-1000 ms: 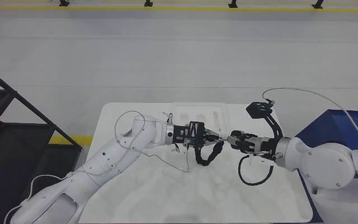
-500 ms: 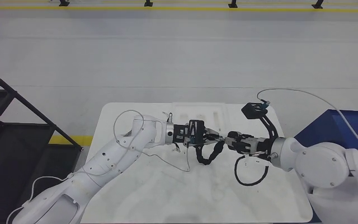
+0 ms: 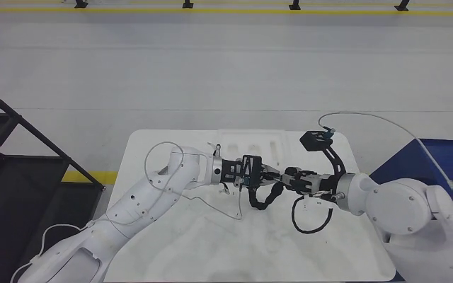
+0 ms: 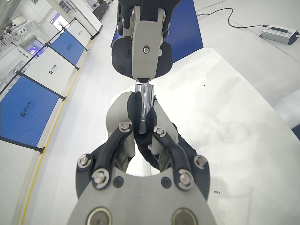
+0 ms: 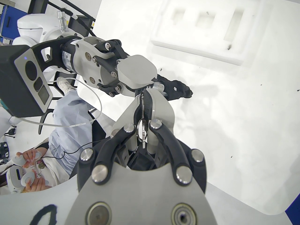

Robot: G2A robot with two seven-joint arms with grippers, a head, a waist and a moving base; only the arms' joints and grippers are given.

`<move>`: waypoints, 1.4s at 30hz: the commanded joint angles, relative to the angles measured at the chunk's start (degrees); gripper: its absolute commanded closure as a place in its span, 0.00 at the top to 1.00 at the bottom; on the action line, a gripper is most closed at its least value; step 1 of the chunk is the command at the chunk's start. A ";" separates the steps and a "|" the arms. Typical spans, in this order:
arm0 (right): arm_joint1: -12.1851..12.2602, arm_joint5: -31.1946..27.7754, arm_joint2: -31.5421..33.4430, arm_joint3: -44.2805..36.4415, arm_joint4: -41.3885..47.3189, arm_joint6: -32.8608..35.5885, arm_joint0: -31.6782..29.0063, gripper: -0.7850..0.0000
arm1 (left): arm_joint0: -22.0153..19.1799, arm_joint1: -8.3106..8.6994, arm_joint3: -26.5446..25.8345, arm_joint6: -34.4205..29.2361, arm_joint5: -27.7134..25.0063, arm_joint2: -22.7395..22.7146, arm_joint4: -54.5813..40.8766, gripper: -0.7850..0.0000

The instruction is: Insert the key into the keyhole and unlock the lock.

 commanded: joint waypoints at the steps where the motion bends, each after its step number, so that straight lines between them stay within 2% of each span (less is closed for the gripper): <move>1: 0.01 0.11 -0.16 0.11 0.11 -0.09 0.14 0.00 | 0.10 -0.07 0.08 -0.03 -0.18 -0.01 0.19 0.00; 3: 0.01 0.23 -0.23 0.16 0.21 -0.41 0.23 0.42 | 0.16 -0.18 0.52 0.01 -0.65 -0.02 -0.02 0.00; 4: 0.02 0.19 -0.22 0.14 0.24 -0.61 0.25 0.73 | 0.15 -0.24 0.80 0.08 -0.96 -0.03 -0.25 0.00; 5: 0.03 0.12 -0.17 0.13 0.35 -0.75 0.22 1.00 | 0.10 -0.31 1.13 0.03 -1.16 -0.05 -0.36 0.00; 12: 0.20 -1.43 1.09 0.34 2.50 -1.18 -0.37 1.00 | -0.30 -0.87 3.42 -0.57 -2.78 -0.21 -2.24 0.00; 15: 0.33 -4.29 1.64 0.42 3.71 -0.89 -0.52 1.00 | -0.57 -1.11 4.58 -1.40 -3.96 -0.39 -3.57 0.00; 19: 0.67 -11.78 1.80 0.87 5.42 2.33 -0.14 1.00 | -1.27 -1.39 6.64 -3.23 -6.81 -1.04 -6.98 0.00; 23: 1.21 -20.48 0.75 1.33 3.02 7.04 0.92 1.00 | -1.82 -1.42 7.28 -5.65 -9.93 -2.08 -10.24 0.00; 27: 1.48 -31.21 -1.65 1.13 2.03 9.57 1.98 1.00 | -1.82 -1.19 7.14 -9.04 -12.58 -3.14 -14.01 0.00; 30: 1.57 -34.68 -3.48 1.82 0.72 9.99 1.94 1.00 | -1.94 -0.80 6.70 -12.01 -12.58 -2.35 -18.23 0.00; 33: 1.59 -36.40 -4.10 3.23 -0.11 8.67 2.25 1.00 | -2.44 -0.10 6.43 -14.77 -12.58 -1.52 -22.74 0.00; 42: 1.59 -36.40 -4.10 3.23 -0.11 8.67 2.25 1.00 | -3.69 2.29 5.82 -20.87 -12.58 0.00 -33.36 0.00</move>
